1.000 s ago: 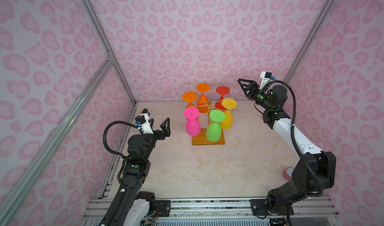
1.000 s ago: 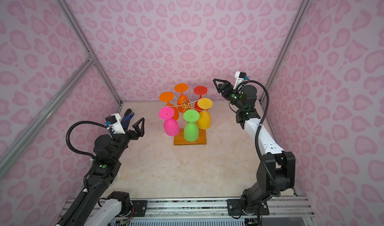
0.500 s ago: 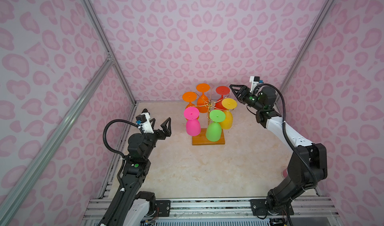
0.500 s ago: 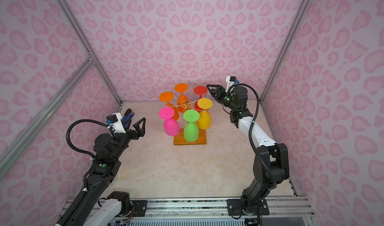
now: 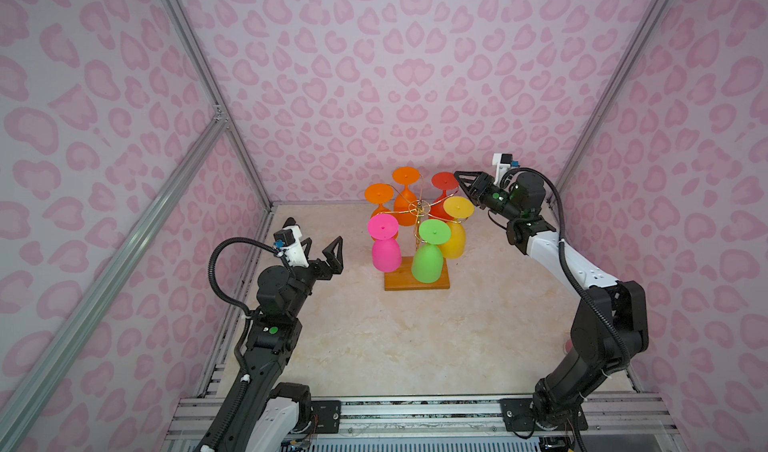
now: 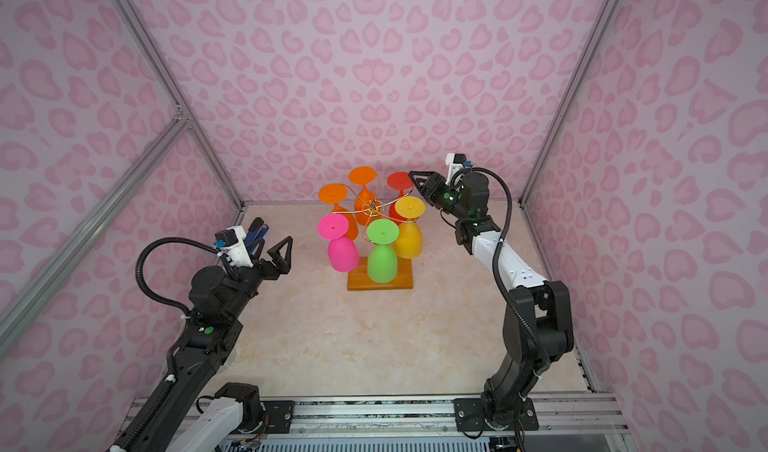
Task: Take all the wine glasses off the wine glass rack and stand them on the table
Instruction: 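Raise both arms and move the right gripper toward the red glass on the rack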
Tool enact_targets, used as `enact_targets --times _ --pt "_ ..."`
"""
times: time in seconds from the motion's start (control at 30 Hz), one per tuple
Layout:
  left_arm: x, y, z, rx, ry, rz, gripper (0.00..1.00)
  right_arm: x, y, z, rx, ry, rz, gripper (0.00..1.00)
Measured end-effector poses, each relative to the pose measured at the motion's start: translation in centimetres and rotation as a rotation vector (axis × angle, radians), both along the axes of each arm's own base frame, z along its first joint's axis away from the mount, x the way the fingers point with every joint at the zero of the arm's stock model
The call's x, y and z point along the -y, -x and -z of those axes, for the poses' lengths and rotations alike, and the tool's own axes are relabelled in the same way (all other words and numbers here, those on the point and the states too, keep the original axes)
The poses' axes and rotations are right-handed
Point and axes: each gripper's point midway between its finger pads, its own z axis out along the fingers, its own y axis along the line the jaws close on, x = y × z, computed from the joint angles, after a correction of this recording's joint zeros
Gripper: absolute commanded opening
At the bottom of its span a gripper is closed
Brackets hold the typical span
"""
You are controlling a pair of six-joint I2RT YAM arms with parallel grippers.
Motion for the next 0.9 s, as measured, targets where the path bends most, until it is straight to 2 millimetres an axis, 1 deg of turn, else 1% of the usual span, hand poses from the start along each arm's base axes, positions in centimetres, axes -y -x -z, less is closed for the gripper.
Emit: enact_targets --times 0.13,0.33,0.8,0.9 --pt "0.0 -0.1 0.3 -0.008 -0.001 0.000 0.98 -0.4 0.0 -0.2 0.005 -0.001 -0.011 0.41" --pt "0.0 -0.2 0.3 -0.009 -0.001 0.000 0.98 -0.6 0.0 -0.9 0.017 -0.009 -0.021 0.34" --pt "0.0 -0.2 0.4 -0.011 -0.002 -0.003 0.98 -1.2 0.0 -0.2 -0.016 -0.001 -0.047 0.14" --pt "0.0 -0.2 0.4 -0.011 -0.002 -0.003 0.98 -1.2 -0.1 -0.2 -0.023 -0.001 -0.047 0.12"
